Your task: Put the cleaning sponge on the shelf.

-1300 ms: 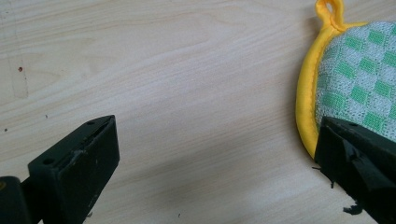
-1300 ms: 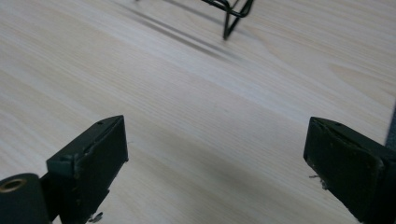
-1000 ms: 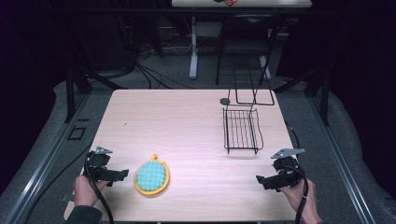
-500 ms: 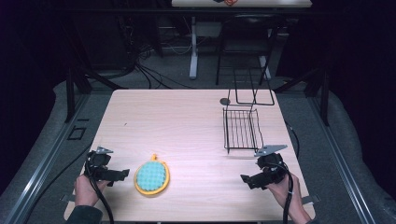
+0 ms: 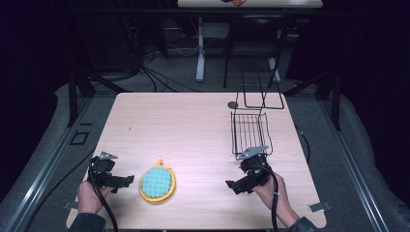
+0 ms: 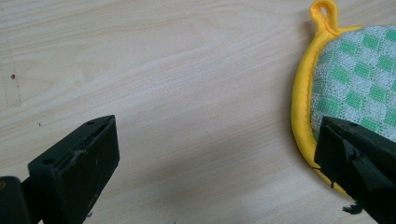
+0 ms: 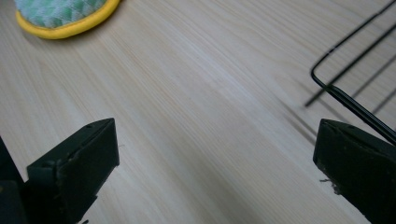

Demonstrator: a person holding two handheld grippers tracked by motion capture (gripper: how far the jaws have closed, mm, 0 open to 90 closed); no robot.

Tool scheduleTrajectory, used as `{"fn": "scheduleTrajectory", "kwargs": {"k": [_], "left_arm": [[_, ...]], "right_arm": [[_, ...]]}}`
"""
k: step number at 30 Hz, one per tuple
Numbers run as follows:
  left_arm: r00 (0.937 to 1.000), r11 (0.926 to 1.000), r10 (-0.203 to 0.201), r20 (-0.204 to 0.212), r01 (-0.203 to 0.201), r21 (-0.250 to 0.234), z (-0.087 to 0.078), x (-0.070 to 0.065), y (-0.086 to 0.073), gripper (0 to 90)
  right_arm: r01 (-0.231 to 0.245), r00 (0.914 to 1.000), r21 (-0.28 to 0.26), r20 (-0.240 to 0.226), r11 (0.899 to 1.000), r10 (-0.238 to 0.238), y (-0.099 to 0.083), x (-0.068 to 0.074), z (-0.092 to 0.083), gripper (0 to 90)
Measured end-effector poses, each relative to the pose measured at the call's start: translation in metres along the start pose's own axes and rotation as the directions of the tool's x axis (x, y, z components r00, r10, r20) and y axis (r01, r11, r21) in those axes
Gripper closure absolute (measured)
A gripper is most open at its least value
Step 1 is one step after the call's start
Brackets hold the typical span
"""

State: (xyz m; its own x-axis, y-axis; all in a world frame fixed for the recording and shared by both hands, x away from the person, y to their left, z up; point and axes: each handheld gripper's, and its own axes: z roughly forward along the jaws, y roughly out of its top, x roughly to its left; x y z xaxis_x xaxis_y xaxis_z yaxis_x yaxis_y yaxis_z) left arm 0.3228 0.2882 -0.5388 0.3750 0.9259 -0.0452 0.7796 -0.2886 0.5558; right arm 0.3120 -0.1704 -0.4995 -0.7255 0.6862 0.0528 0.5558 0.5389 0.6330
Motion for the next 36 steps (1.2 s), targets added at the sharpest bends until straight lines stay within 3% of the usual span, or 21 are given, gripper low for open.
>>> {"fn": "scheduleTrajectory", "kwargs": {"k": [3,10,17,22,32,36], "left_arm": [[1.0,1.0,0.003,-0.001,-0.003,-0.001,0.0,0.0,0.0,0.3],[1.0,1.0,0.003,0.0,-0.003,-0.002,0.0,0.0,0.0,0.3],[1.0,1.0,-0.001,0.003,0.001,-0.002,0.001,0.0,0.0,0.3],[1.0,1.0,0.002,0.005,-0.002,-0.004,0.001,0.0,0.0,0.3],[1.0,1.0,0.002,0.007,-0.002,-0.002,0.001,0.0,0.0,0.3],[1.0,1.0,0.005,0.007,-0.005,-0.004,0.001,0.0,0.0,0.3]], "right_arm": [[0.015,0.9991,0.0,-0.039,1.0,-0.015,0.011,0.008,0.012,0.0],[0.038,0.9983,0.014,-0.046,0.999,-0.037,0.028,0.019,0.034,0.0],[0.045,0.995,0.028,-0.09,0.999,-0.042,0.046,0.033,0.058,0.0],[0.076,0.988,0.053,-0.139,0.996,-0.068,0.061,0.049,0.08,0.0],[0.072,0.9808,0.073,-0.187,0.995,-0.058,0.079,0.069,0.108,0.0],[0.09,0.9749,0.099,-0.212,0.991,-0.067,0.091,0.084,0.128,0.0]]}}
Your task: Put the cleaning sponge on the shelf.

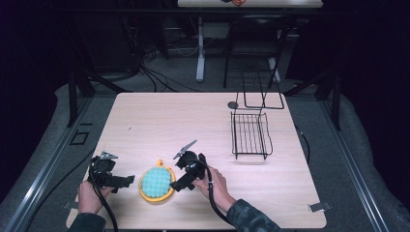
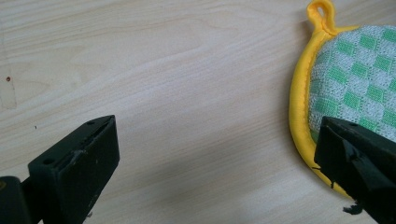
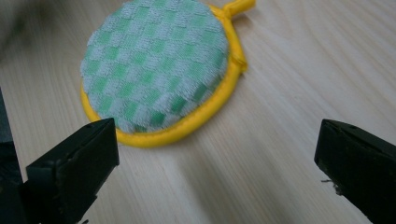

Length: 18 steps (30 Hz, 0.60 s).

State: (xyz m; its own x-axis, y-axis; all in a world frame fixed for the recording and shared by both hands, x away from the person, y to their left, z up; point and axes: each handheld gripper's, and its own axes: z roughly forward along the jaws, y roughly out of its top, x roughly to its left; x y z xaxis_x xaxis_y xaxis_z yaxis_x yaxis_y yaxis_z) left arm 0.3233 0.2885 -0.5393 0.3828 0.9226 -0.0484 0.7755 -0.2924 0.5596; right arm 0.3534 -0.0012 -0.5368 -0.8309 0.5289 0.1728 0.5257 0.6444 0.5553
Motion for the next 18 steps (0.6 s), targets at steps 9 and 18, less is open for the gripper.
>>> {"fn": "scheduleTrajectory", "kwargs": {"k": [9,18], "left_arm": [[1.0,1.0,0.001,0.002,-0.001,-0.001,0.0,0.0,0.0,0.3],[1.0,1.0,0.001,0.005,-0.001,0.003,0.0,0.0,0.0,0.3]], "right_arm": [[-0.007,1.0,0.04,-0.003,0.999,0.007,0.016,0.011,0.027,0.0],[-0.017,0.9995,0.018,-0.027,1.0,0.017,0.025,0.017,0.037,27.4]]}}
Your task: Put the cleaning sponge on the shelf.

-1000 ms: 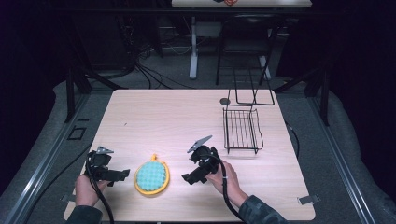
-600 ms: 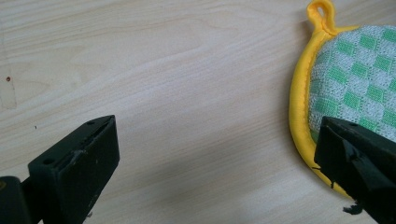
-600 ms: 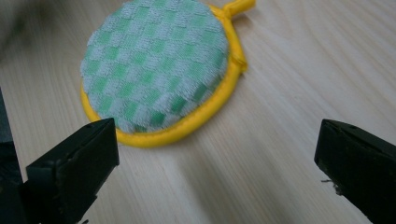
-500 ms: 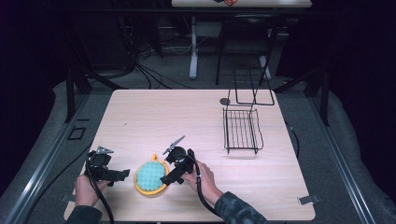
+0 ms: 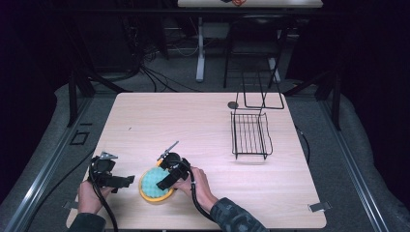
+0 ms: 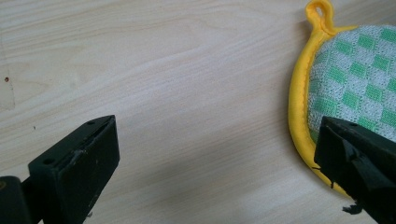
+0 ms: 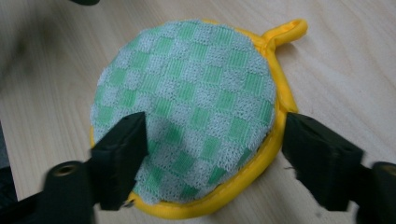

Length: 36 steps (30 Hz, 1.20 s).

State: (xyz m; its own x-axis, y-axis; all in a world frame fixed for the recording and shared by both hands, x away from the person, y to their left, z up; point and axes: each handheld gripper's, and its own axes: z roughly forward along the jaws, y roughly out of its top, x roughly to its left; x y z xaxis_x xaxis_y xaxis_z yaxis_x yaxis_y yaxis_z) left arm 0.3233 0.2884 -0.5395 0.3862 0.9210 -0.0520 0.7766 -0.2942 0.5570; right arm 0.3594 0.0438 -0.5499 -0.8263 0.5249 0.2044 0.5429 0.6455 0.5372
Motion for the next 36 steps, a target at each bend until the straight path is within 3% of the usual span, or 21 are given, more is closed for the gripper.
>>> {"fn": "scheduleTrajectory", "kwargs": {"k": [8,11,14,19,20,21,30,36], "left_arm": [[1.0,1.0,0.001,0.0,-0.001,0.001,0.0,0.0,0.0,0.3],[1.0,1.0,0.0,-0.003,0.0,0.001,-0.001,0.0,0.0,0.4],[1.0,1.0,0.002,-0.004,-0.002,0.002,-0.001,0.0,0.0,0.4],[1.0,1.0,0.005,-0.006,-0.005,0.003,-0.001,-0.001,0.0,0.4],[1.0,1.0,0.002,-0.005,-0.002,0.003,-0.001,-0.001,0.0,0.4],[1.0,1.0,0.002,-0.006,-0.002,0.002,-0.001,-0.001,0.0,0.4],[0.9999,1.0,-0.004,-0.011,0.004,-0.003,-0.002,0.001,0.0,0.3],[0.9999,0.9999,-0.008,-0.015,0.007,-0.014,-0.003,0.003,0.0,0.4]], "right_arm": [[-0.021,0.9998,0.008,-0.004,1.0,0.021,0.001,0.0,0.003,40.9],[-0.064,0.9979,0.011,-0.012,0.998,0.064,-0.002,-0.003,0.003,49.4],[-0.063,0.998,0.007,-0.006,0.998,0.063,-0.003,-0.004,0.003,53.9],[-0.091,0.9959,-0.016,-0.001,0.996,0.091,-0.005,-0.002,0.002,71.0],[-0.091,0.9959,-0.016,-0.001,0.996,0.091,-0.005,-0.002,0.002,71.0],[-0.106,0.9943,-0.027,-0.006,0.994,0.106,-0.006,-0.002,0.001,77.1],[-0.127,0.9919,-0.066,-0.019,0.99,0.126,-0.007,0.0,-0.004,85.0],[-0.133,0.9906,-0.107,-0.048,0.985,0.128,-0.007,-0.003,-0.022,85.5]]}}
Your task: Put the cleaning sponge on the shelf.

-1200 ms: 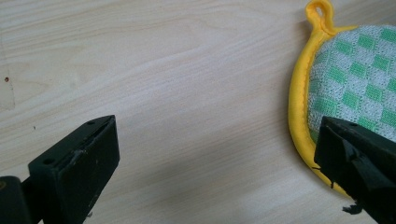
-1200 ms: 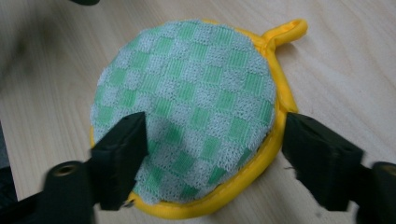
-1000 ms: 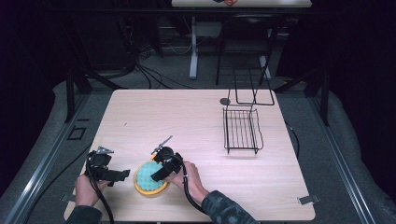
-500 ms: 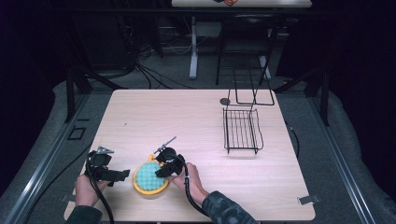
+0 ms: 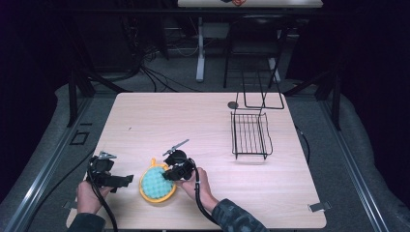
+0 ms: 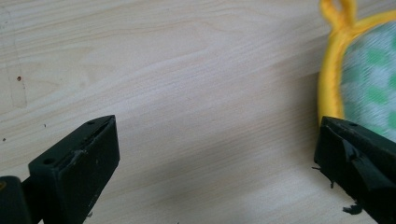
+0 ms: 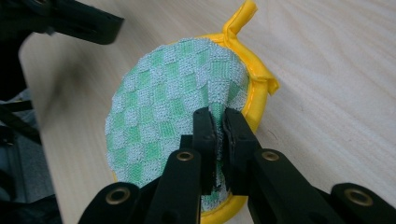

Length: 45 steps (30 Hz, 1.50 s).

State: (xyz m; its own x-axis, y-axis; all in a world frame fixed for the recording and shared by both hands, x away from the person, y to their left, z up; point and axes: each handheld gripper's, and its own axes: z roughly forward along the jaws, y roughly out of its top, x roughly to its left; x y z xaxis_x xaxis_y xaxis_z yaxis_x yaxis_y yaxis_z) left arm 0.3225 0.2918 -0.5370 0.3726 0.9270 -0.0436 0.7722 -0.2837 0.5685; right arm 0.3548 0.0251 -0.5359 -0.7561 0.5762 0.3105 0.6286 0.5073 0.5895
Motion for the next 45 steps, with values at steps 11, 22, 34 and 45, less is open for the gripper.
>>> {"fn": "scheduleTrajectory", "kwargs": {"k": [11,22,34,45], "left_arm": [[1.0,1.0,0.002,0.003,-0.002,0.009,0.001,-0.001,0.0,0.4],[1.0,0.9999,0.003,0.002,-0.003,0.011,0.001,-0.002,0.0,0.4],[1.0,0.9999,0.007,0.002,-0.007,0.01,0.002,-0.002,0.0,0.4],[1.0,0.9999,0.005,0.003,-0.005,0.016,0.003,-0.003,0.0,0.4]], "right_arm": [[0.031,0.9995,-0.065,0.014,0.997,-0.03,-0.005,-0.004,-0.048,85.3],[0.045,0.9983,-0.084,0.04,0.996,-0.041,-0.012,-0.01,-0.071,85.3],[0.048,0.9968,-0.113,0.068,0.992,-0.041,-0.019,-0.017,-0.1,85.5],[0.025,0.9946,-0.138,0.103,0.99,-0.011,-0.033,-0.032,-0.129,85.4]]}}
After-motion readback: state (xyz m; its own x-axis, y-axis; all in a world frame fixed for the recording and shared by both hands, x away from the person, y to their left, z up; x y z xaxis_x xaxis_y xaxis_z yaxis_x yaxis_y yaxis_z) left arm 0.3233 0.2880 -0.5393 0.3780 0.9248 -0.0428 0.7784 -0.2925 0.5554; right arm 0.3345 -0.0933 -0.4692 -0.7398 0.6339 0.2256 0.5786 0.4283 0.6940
